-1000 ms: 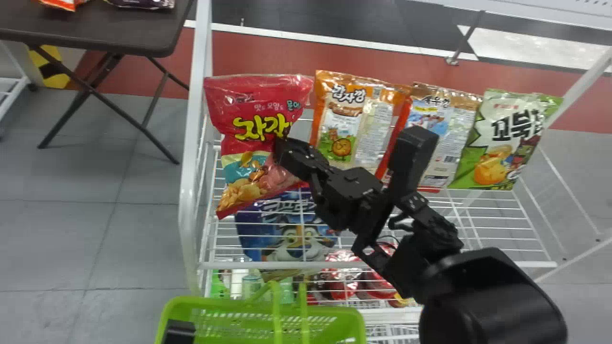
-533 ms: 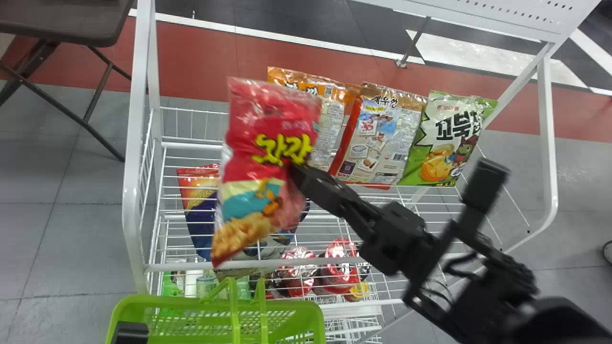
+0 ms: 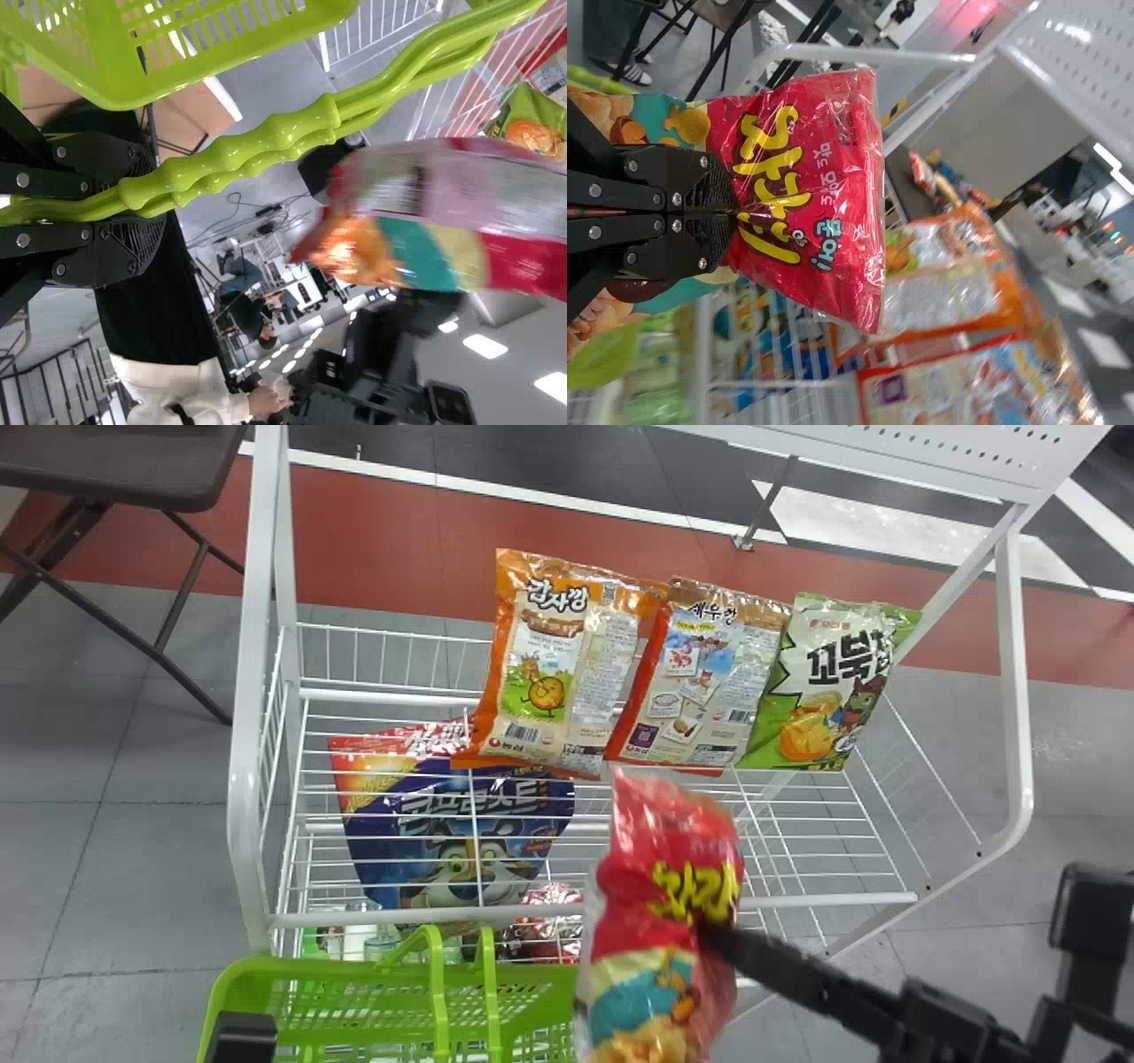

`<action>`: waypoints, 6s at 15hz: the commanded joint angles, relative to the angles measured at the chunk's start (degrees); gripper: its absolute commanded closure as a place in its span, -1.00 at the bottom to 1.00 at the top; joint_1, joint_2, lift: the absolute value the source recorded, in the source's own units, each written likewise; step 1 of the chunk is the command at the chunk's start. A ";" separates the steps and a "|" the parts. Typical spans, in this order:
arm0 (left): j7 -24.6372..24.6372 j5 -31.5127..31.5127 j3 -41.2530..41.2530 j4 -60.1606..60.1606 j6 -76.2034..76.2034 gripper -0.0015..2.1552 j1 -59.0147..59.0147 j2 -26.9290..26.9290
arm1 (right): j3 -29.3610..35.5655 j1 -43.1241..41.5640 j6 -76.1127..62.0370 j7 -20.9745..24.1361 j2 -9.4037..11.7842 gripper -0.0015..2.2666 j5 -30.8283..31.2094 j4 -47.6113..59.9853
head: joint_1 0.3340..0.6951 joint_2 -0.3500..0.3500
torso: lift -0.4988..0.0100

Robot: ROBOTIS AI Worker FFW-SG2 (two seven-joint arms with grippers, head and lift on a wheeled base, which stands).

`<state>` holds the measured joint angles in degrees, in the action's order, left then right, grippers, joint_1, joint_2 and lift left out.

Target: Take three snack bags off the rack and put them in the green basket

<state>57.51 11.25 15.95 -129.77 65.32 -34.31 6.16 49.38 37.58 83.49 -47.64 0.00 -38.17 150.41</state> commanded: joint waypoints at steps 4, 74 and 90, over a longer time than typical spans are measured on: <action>-0.90 -0.17 1.01 -1.28 -0.14 0.36 -0.15 -0.09 | -10.80 2.24 2.78 0.01 2.63 0.98 9.69 -10.66 | 1.00 -1.00 | 0.86; -2.05 -2.11 3.30 -1.98 5.49 0.36 0.65 -0.53 | -10.63 -2.24 -13.56 0.88 -0.05 0.96 12.59 -1.08 | 1.00 -1.00 | 0.86; -2.22 -3.87 4.62 -4.61 3.38 0.36 -1.64 -0.80 | -39.19 0.22 -17.78 4.66 6.33 0.96 34.65 -20.68 | 1.00 -1.00 | 0.86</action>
<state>55.35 7.79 20.19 -134.04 68.69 -35.56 5.37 11.93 38.17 70.10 -43.43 6.32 -3.66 131.41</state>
